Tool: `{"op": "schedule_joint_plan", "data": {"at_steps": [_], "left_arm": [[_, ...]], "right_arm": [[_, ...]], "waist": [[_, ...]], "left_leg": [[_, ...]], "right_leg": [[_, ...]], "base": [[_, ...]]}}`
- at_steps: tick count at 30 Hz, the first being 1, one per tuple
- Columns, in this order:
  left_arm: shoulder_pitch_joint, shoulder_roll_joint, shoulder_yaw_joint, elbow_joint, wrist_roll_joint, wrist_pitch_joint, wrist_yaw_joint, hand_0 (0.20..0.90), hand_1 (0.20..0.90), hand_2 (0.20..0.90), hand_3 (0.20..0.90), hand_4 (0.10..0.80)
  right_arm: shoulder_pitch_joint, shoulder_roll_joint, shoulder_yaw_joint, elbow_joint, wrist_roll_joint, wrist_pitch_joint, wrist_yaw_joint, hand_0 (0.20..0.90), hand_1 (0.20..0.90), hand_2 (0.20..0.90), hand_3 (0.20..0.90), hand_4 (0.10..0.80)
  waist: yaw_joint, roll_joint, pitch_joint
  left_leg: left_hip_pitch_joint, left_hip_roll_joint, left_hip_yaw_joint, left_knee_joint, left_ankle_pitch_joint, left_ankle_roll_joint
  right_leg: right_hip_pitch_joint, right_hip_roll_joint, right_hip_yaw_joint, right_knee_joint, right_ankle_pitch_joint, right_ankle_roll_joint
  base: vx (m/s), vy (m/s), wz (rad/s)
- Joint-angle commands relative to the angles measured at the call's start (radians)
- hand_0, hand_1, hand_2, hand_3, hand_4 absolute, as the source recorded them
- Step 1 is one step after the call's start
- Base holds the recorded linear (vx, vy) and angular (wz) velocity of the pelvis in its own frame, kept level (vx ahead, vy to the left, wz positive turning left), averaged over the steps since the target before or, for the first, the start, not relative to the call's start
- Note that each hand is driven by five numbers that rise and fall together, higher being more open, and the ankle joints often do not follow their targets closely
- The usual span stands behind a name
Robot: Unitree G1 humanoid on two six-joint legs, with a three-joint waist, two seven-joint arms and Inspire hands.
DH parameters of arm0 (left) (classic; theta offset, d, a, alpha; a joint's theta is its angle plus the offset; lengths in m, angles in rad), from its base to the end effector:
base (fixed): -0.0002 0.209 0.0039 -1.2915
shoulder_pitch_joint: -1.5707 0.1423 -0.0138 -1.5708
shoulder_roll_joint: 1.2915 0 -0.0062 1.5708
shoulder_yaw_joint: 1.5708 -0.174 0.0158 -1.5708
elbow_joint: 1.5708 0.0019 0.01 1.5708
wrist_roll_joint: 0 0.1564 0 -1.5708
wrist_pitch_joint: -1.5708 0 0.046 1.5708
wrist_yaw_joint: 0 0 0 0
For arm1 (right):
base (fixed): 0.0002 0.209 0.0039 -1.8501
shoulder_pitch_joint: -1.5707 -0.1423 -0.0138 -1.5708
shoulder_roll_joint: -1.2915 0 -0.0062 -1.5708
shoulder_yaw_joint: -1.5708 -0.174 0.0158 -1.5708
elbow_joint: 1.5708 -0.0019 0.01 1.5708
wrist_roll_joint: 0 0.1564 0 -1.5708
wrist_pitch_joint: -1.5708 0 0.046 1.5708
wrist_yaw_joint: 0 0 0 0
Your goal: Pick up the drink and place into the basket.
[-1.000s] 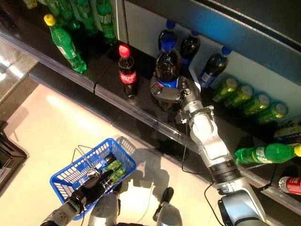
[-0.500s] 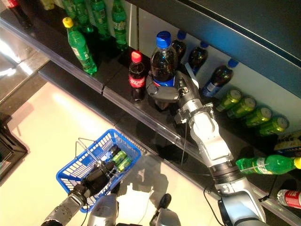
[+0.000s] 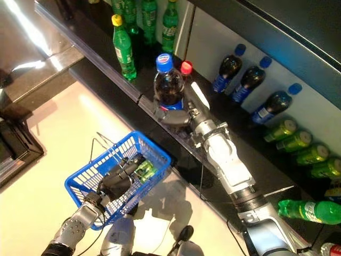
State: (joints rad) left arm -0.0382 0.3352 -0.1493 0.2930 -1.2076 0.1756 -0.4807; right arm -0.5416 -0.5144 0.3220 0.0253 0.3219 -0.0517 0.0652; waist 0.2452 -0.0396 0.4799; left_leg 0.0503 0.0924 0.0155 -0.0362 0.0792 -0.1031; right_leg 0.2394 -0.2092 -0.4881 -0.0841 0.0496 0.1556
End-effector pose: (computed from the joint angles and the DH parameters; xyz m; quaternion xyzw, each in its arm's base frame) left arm 0.2157 0.1906 0.0018 -0.4492 0.1164 -0.2104 0.8605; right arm 0.2898 -0.1423 0.1743 -0.1373 -0.2062 0.2182 0.9439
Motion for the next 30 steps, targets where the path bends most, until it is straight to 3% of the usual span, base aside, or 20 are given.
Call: {"op": "schedule_joint_plan", "data": {"at_steps": [1,15,30], "left_arm": [[-0.052,-0.047,-0.082,-0.297,-0.145,-0.124,-0.166,0.3,0.3,0.3,0.2,0.1],[-0.092,-0.016,-0.102,-0.513,-0.133,-0.113,-0.194,0.3,0.3,0.3,0.2,0.1],[-0.103,-0.007,-0.111,-0.637,-0.146,-0.075,-0.246,0.3,0.3,0.3,0.2,0.1]], "right_arm": [[-0.015,0.024,0.061,-0.089,0.019,-0.132,-0.016,0.3,0.3,0.3,0.2,0.1],[-0.023,0.062,0.142,-0.081,-0.017,-0.089,0.01,0.3,0.3,0.3,0.2,0.1],[-0.015,0.077,0.234,-0.052,-0.052,-0.055,0.065,0.3,0.3,0.3,0.2,0.1]], "waist": [[0.019,-0.004,-0.409],[0.059,-0.024,-0.42],[0.086,-0.035,-0.425]], "left_leg": [[0.025,-0.008,0.034,-0.051,-0.013,0.029],[0.013,-0.02,-0.006,-0.051,-0.011,0.034],[0.003,-0.024,-0.016,-0.051,-0.005,0.034]], "right_leg": [[-0.029,0.01,-0.005,0.022,0.005,-0.033],[-0.018,0.016,-0.028,0.026,-0.003,-0.03],[-0.017,0.023,-0.031,0.028,-0.009,-0.029]], "base": [[0.0,0.0,0.0],[0.002,-0.006,0.06],[-0.001,-0.001,0.01]]}}
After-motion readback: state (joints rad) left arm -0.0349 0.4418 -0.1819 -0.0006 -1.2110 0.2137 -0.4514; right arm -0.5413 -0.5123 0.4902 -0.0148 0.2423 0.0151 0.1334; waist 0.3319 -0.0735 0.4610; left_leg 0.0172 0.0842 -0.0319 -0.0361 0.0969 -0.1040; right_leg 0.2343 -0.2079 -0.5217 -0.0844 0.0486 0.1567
